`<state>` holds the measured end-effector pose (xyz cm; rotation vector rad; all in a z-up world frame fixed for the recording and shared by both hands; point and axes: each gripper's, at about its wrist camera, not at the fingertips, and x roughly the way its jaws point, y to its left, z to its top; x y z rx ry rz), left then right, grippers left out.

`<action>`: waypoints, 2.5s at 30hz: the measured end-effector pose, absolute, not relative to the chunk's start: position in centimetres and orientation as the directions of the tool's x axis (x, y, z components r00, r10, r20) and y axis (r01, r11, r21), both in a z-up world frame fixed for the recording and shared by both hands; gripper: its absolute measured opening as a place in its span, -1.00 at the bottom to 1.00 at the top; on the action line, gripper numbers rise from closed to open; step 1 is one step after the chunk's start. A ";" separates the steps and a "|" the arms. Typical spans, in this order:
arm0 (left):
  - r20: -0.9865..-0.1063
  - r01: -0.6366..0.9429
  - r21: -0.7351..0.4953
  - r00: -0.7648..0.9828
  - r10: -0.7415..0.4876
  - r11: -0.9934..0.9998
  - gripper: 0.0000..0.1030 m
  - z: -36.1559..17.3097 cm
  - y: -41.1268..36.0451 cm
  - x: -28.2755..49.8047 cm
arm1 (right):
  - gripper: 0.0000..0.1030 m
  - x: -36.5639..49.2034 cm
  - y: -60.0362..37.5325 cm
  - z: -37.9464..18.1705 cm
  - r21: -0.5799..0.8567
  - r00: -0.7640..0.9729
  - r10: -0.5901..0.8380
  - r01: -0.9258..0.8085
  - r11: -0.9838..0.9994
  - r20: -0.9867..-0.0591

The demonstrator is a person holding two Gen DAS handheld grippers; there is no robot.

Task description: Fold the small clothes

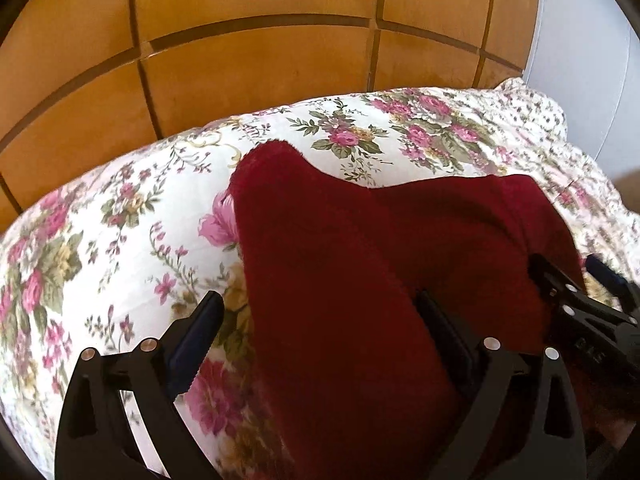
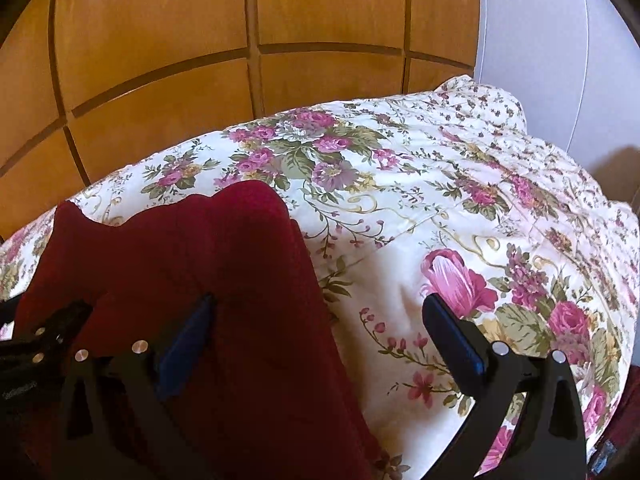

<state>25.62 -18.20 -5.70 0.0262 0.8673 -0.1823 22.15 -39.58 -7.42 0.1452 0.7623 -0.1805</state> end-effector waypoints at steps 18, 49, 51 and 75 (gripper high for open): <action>-0.660 0.175 -0.591 0.456 -0.597 0.788 0.89 -7.6 -11.9 18.2 | 0.97 15.8 -45.5 -9.0 0.563 0.653 0.374 0.099 0.820 -0.659; -0.682 0.476 -0.424 0.392 -0.617 0.771 0.09 -4.2 -12.8 14.1 | -0.16 10.3 -40.5 -6.5 0.787 0.692 0.588 -0.047 0.616 -0.419; -0.673 0.488 -0.403 0.415 -0.612 0.774 0.09 -3.6 -12.9 14.3 | -0.16 10.5 -40.3 -5.4 0.786 0.713 0.581 -0.069 0.615 -0.393; -0.702 0.571 -0.105 0.538 -0.467 0.814 0.40 -3.9 -22.4 30.1 | 0.11 21.5 -45.5 -7.9 0.694 0.847 0.267 0.155 0.703 -0.459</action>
